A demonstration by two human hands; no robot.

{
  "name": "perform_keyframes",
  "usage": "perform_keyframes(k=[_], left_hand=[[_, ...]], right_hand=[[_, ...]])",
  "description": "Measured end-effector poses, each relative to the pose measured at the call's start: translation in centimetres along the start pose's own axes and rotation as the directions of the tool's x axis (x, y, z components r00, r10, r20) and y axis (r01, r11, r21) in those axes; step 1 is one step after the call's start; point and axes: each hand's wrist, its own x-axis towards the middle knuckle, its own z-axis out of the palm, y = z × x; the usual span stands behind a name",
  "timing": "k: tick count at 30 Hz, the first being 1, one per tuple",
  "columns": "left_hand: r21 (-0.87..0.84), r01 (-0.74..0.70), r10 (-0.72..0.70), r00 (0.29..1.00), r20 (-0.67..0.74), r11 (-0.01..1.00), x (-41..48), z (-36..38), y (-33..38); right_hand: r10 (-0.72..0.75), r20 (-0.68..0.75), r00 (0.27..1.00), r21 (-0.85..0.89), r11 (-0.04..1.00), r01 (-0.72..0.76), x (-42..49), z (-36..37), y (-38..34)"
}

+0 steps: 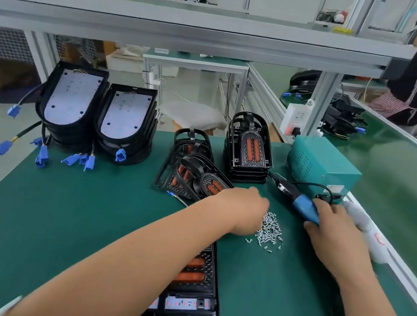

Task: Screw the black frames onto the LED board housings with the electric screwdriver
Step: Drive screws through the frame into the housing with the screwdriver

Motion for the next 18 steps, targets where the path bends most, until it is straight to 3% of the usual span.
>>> perform_keyframes(k=[9, 12, 15, 16, 18], left_hand=[[0.06, -0.046, 0.048, 0.999, -0.025, 0.997, 0.7, -0.1, 0.8], [0.003, -0.039, 0.039, 0.998, -0.039, 0.999, 0.4, -0.2, 0.7], [-0.235, 0.024, -0.035, 0.998, -0.043, 0.972, 0.2, 0.0, -0.1], [-0.381, 0.046, -0.061, 0.998, -0.028, 0.924, 0.1, 0.1, -0.5], [-0.681, 0.104, -0.124, 0.992, 0.019, 0.725, -0.2, 0.2, -1.3]], right_hand=[[-0.001, 0.005, 1.0, 0.003, 1.0, 0.001, 0.1, 0.0, 0.2], [0.01, 0.011, 1.0, 0.013, 1.0, -0.011, 0.2, -0.1, 0.2], [0.018, -0.002, 1.0, 0.035, 0.999, -0.018, 0.3, -0.1, 0.2], [0.018, -0.007, 1.0, 0.041, 0.999, -0.018, 0.3, -0.1, 0.3], [0.014, -0.017, 1.0, 0.047, 0.999, -0.013, 0.3, -0.1, 0.3]])
